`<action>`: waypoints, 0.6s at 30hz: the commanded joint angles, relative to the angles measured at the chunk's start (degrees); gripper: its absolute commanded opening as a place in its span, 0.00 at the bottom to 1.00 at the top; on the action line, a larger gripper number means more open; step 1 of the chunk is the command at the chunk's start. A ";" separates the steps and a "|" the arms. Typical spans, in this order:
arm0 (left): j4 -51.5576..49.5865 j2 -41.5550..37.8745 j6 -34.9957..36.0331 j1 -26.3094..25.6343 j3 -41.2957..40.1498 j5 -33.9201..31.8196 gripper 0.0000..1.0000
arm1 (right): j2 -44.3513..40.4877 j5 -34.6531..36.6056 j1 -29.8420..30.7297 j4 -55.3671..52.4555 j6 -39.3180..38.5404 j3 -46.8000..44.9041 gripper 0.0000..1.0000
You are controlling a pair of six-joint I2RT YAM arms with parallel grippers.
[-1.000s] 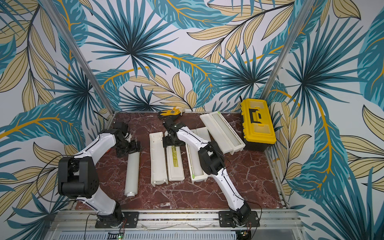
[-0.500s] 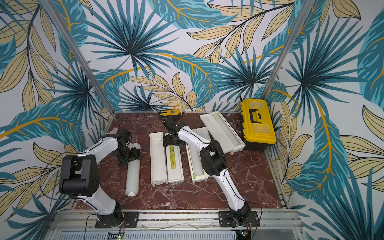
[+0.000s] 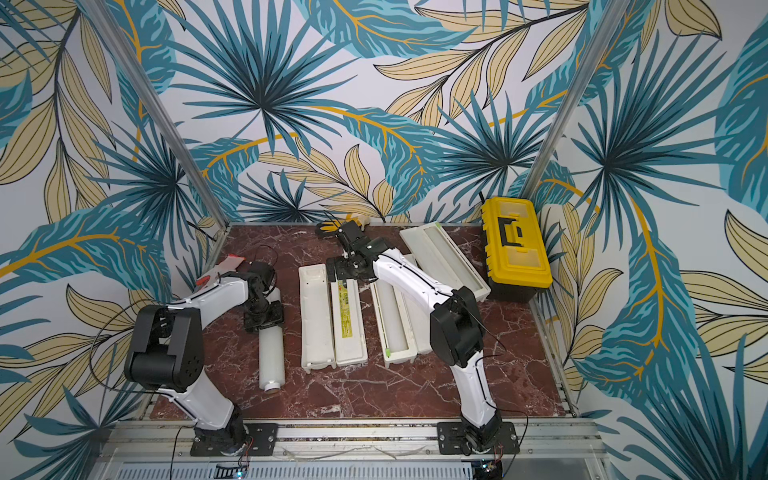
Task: Put plastic wrap rolls into dispensers
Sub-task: Pick up the plastic wrap from the center of the board.
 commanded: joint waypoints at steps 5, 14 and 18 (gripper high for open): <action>-11.25 -9.18 -8.52 -4.30 7.32 2.53 0.22 | -6.23 -0.86 -0.22 0.13 -2.41 -3.84 0.99; -20.02 -8.07 -13.70 -11.24 26.70 0.30 0.22 | -10.21 -5.31 -2.29 3.33 -3.06 -8.85 0.99; -20.01 -1.73 -14.54 -14.17 33.75 -0.79 0.22 | -11.99 -6.35 -3.84 5.07 -2.86 -12.36 0.99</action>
